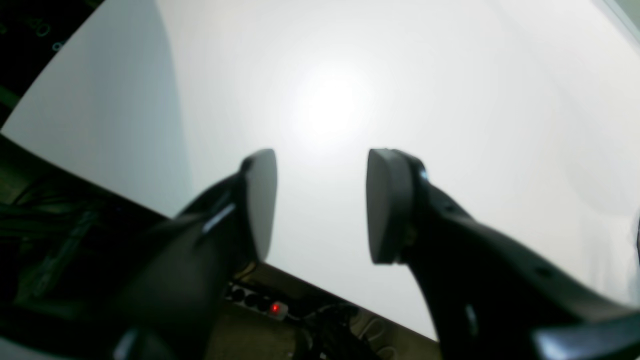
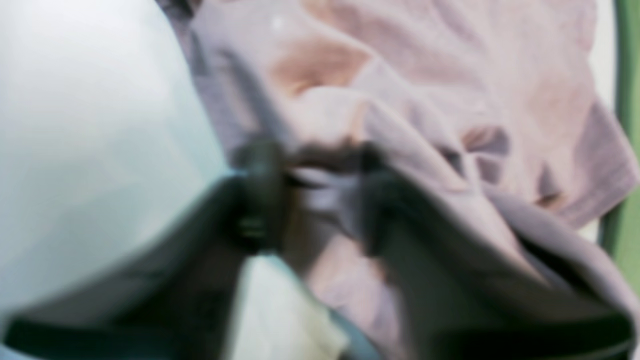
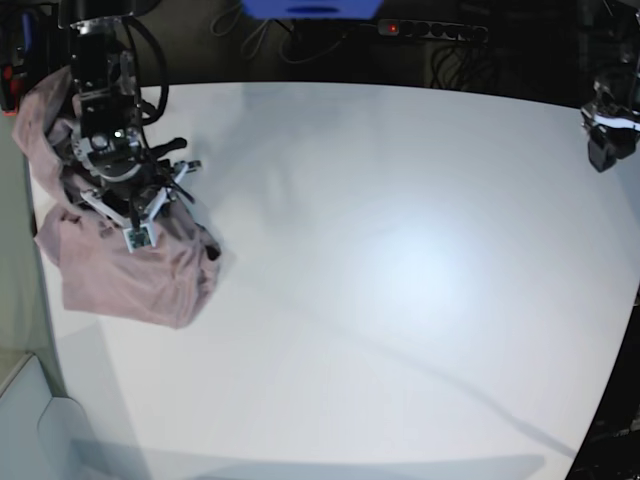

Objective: Layout the t-shirt on the table in an organized manner, then fold the t-shirt properly
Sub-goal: 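Lower the right gripper onto the crumpled pink t-shirt and grasp it, then drag the grasped shirt with the right gripper across the table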

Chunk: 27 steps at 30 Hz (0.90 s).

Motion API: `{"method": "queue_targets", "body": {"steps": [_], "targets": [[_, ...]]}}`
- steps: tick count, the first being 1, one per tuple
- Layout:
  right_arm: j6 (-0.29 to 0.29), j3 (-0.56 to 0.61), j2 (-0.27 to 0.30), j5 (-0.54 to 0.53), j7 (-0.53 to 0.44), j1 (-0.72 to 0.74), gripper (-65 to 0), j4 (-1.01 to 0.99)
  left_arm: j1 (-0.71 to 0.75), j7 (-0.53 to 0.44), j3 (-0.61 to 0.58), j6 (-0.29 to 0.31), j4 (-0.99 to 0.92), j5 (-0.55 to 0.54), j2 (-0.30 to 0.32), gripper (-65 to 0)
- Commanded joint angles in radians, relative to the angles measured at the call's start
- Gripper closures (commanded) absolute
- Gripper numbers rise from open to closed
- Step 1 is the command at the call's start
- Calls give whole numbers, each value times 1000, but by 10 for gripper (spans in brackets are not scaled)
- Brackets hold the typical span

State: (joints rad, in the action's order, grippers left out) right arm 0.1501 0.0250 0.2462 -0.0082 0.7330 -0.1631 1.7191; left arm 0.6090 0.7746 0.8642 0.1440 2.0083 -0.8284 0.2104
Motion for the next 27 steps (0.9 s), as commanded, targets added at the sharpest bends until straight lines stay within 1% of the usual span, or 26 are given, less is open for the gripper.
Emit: {"method": "queue_targets", "body": {"steps": [1, 2, 5, 10, 13, 18, 21, 23, 25, 27], "targets": [[1, -9, 8, 4, -17, 13, -85, 15, 5, -20, 8, 9, 13, -13, 11, -284], [1, -9, 8, 6, -17, 13, -2, 19, 5, -20, 8, 9, 13, -13, 10, -284], [1, -12, 8, 6, -17, 13, -3, 49, 5, -20, 8, 9, 13, -13, 10, -284], [1, -12, 8, 6, -17, 17, 0, 207, 5, -20, 8, 9, 13, -13, 10, -284], [1, -10, -6, 6, -10, 67, 0, 290, 4, -20, 8, 9, 13, -13, 10, -284], [1, -13, -91, 4, -8, 210, 0, 319, 4, -20, 8, 9, 13, -15, 10, -284], [1, -13, -130, 4, -6, 303, 0, 321, 5, -20, 10, 9, 13, -15, 10, -284], [1, -13, -175, 4, -5, 366, 0, 321, 7, -20, 11, 9, 13, -15, 11, -284], [1, -9, -219, 3, 33, 431, 0, 321, 9, -20, 11, 9, 13, -15, 13, -284], [1, -7, -255, 3, 95, 480, 0, 313, 9, -20, 11, 9, 13, -15, 13, -284]]}}
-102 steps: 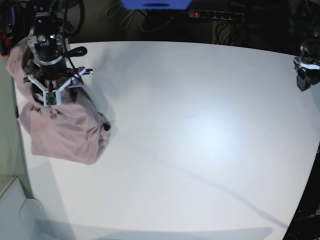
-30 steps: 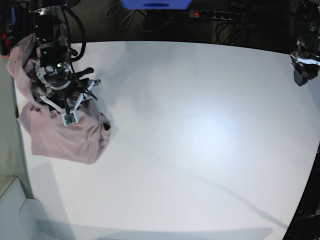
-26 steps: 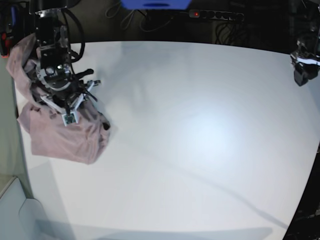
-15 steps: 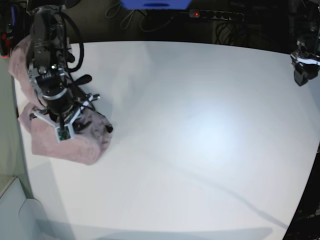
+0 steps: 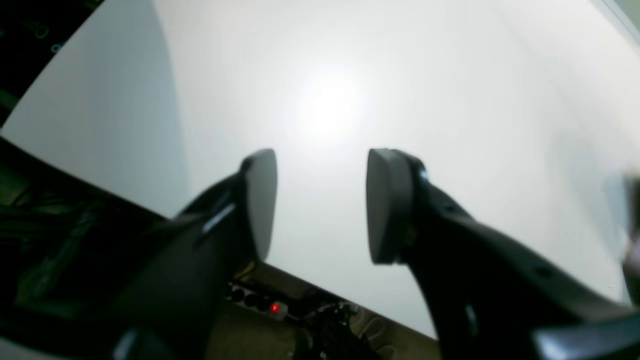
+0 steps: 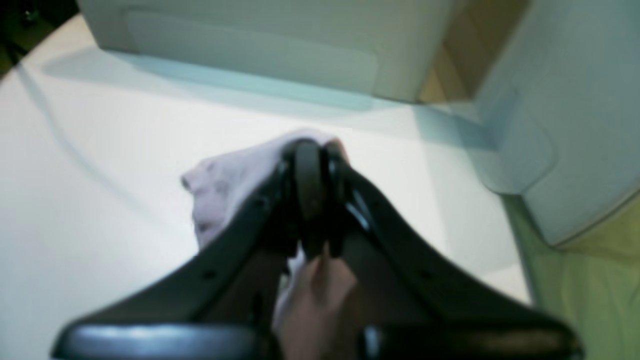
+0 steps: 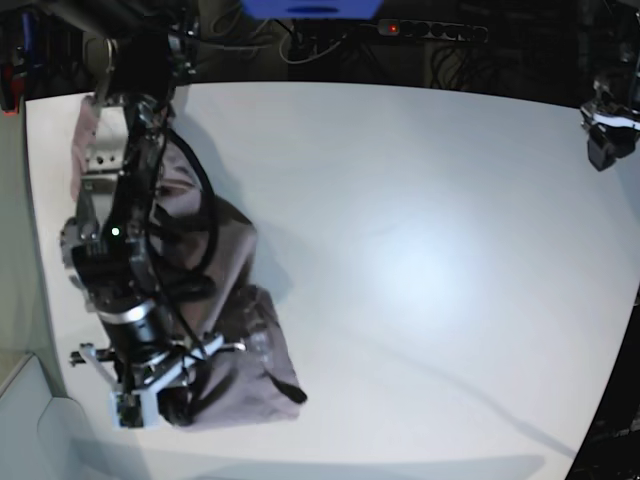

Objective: Layout the t-shirt on the table in an organized manner, then fold the t-shirt properly
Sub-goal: 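Drag the grasped shirt with the right gripper across the table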

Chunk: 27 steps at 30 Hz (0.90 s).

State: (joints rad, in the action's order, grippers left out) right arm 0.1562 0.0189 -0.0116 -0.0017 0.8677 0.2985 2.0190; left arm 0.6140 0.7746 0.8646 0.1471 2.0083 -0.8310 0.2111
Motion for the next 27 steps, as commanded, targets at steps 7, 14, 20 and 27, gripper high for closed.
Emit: {"method": "queue_targets", "body": {"steps": [7, 14, 20, 27], "targets": [[-5, 51, -93, -4, 25, 132, -19, -281, -1, -20, 11, 6, 15, -14, 18, -288], [-8, 51, -74, -4, -26, 169, -210, -542, -30, -19, 6, 7, 15, -15, 20, -290], [-11, 49, -29, -2, -35, 83, -362, -355, -116, 105, 2, 7, 15, -21, 17, -354], [-8, 56, -17, 1, -29, -160, -370, -99, -239, 222, -86, 7, 15, -21, 9, -395]]}}
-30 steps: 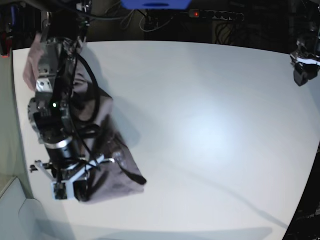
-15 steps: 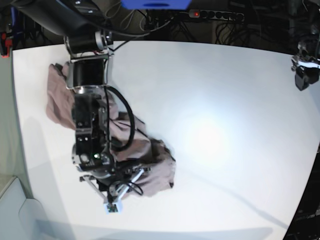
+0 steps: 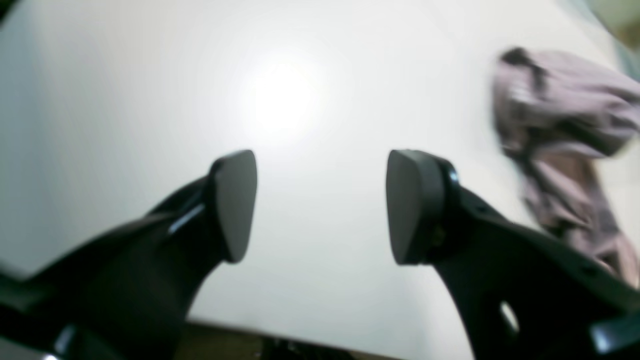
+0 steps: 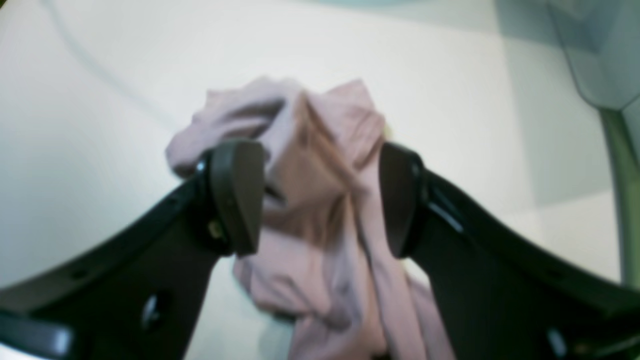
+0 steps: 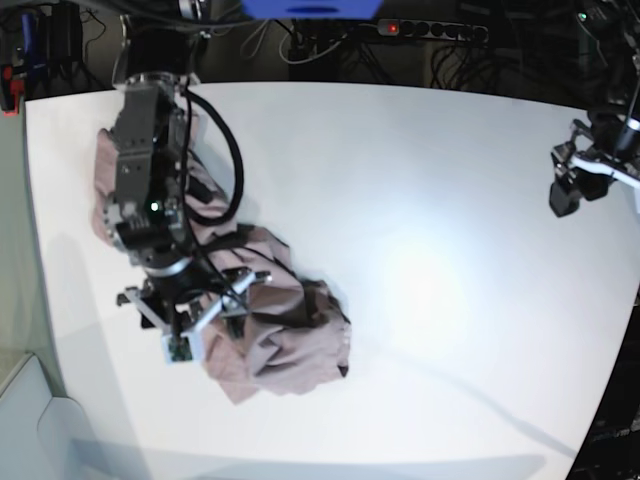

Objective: Layout the t-shirt on the table in an organized manner, then fold the t-shirt properly
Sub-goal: 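Drag the grasped shirt with the right gripper across the table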

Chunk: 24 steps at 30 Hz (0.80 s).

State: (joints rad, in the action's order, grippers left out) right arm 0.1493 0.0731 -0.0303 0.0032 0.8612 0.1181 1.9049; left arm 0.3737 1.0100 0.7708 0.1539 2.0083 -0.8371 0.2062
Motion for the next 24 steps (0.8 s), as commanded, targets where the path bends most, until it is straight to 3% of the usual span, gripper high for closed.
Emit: {"method": "queue_targets", "body": {"steps": [1, 5, 8, 17, 24], "targets": [[-1, 4, -1, -7, -23, -25, -370, 29, -9, -13, -14, 0, 15, -12, 14, -395], [0, 90, -16, -9, -35, -151, -369, 9, -25, -15, -75, 0, 15, -6, 14, -395], [-3, 126, -20, -9, -102, -180, -369, -63, -32, -15, -81, 0, 15, -6, 14, -395], [-6, 126, -30, -7, -248, -102, -369, -387, 0, -15, -14, 0, 13, -12, 17, -395], [-7, 126, -18, -2, -277, -79, -369, -417, 29, -10, 57, 0, 13, -15, 17, -395]]}}
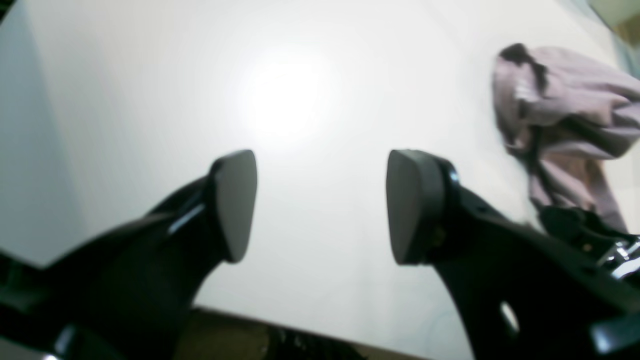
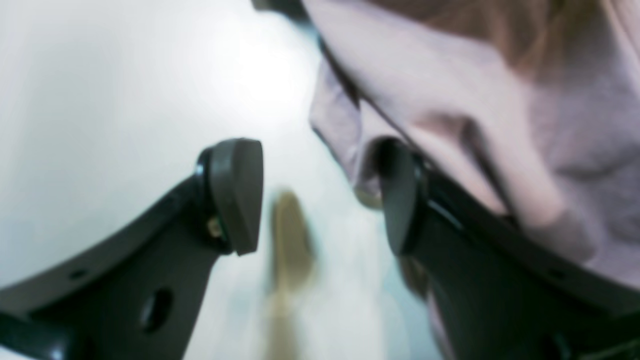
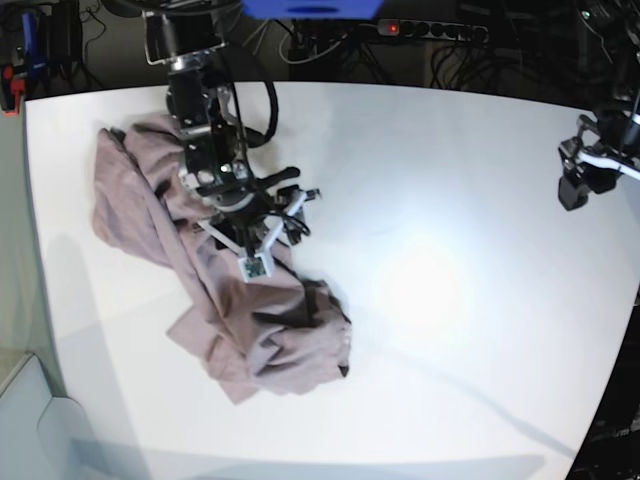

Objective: Layout the t-shirt on the table in an organized manner, then fold the t-shirt properly
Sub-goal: 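Drag the grasped shirt with the right gripper across the table, then lift and shake the shirt with the right gripper to spread it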

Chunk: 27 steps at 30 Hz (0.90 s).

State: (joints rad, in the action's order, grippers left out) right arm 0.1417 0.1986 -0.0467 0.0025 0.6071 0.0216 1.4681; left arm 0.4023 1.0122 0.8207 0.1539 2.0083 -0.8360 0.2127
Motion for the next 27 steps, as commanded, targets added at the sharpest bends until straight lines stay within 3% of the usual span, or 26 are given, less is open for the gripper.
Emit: {"method": "queue_targets", "body": {"steps": [1, 4, 8, 15, 18, 21, 25, 27], "targets": [[0, 0, 9, -2, -25, 18, -369, 19, 2, -13, 10, 0, 13, -16, 11, -395], [-1, 0, 18, -2, -26, 18, -369, 16, 5, -11, 12, 0, 13, -16, 11, -395], [-53, -35, 35, -2, -26, 44, -369, 3, 17, -13, 9, 0, 13, -16, 9, -395], [-57, -50, 37, -3, -28, 85, -362, -97, 17, -13, 9, 0, 13, -16, 9, -395], [-55, -44, 37, -3, -28, 88, -248, -99, 19, -11, 9, 0, 13, -16, 9, -395], [-55, -46, 34, -5, -26, 87, -1, -68, 27, -13, 10, 0, 13, -16, 9, -395], [-55, -46, 28, -9, -16, 42, -1, 92, 36, -16, 10, 0, 13, -16, 9, -395], [-52, -29, -6, -9, -14, 8, 0, 214, 36, -16, 10, 0, 13, -16, 9, -395]]}}
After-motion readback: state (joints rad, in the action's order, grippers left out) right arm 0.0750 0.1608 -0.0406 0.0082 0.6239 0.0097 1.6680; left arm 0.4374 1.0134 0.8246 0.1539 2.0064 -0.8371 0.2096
